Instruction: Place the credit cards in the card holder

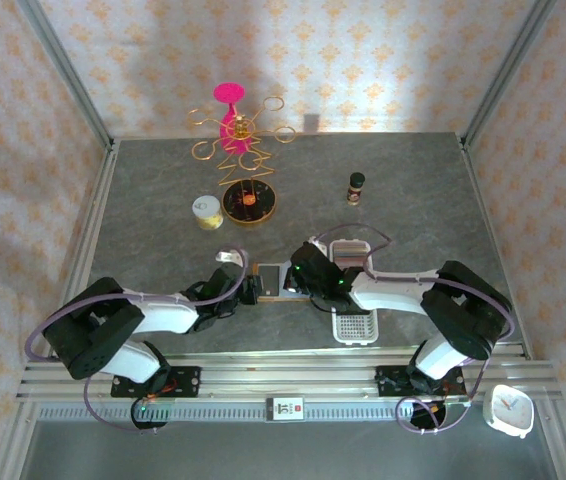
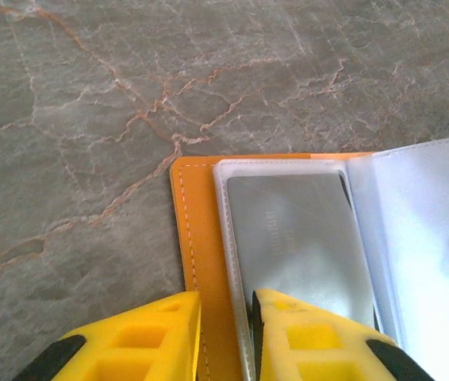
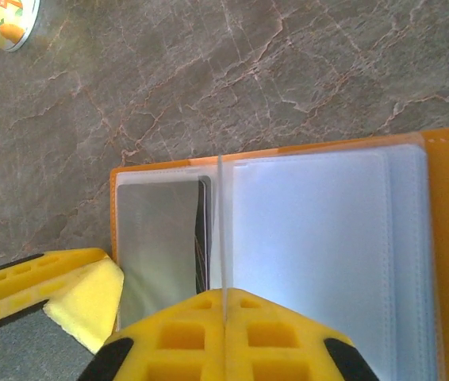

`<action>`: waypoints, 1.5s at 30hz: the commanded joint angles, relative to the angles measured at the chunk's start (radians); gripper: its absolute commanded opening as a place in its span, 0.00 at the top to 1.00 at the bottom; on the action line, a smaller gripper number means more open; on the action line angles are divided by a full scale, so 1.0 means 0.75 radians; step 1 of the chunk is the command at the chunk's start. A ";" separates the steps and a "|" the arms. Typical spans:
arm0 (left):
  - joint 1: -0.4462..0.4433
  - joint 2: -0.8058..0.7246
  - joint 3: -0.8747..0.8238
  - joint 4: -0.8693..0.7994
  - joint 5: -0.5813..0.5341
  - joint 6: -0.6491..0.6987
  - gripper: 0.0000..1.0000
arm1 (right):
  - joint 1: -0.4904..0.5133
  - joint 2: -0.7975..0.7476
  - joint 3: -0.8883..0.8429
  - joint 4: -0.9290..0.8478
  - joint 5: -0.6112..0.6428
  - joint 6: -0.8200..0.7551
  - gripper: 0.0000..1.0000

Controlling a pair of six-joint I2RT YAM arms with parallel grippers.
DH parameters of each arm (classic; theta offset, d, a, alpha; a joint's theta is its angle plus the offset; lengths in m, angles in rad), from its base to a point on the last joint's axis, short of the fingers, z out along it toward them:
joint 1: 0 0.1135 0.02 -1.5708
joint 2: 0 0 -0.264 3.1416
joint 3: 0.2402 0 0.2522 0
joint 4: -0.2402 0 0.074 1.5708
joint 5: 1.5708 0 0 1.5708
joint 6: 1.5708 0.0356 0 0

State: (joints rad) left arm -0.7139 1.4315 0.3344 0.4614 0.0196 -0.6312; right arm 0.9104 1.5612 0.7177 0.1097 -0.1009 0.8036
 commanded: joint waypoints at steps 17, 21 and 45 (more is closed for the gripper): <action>-0.001 -0.296 -0.107 -0.082 -0.324 -0.061 0.70 | 0.021 0.204 0.098 0.297 -0.207 0.065 0.62; 0.001 -0.372 -0.157 -0.062 -0.384 -0.077 0.69 | 0.024 0.261 0.115 0.299 -0.230 0.078 0.59; 0.003 -0.472 -0.216 0.019 -0.300 -0.075 0.65 | 0.023 -0.229 0.142 0.090 0.025 -0.301 0.42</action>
State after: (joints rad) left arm -0.7136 1.0988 0.1928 0.4393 -0.2173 -0.6834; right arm 0.9222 1.5204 0.7895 0.2344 -0.1978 0.7143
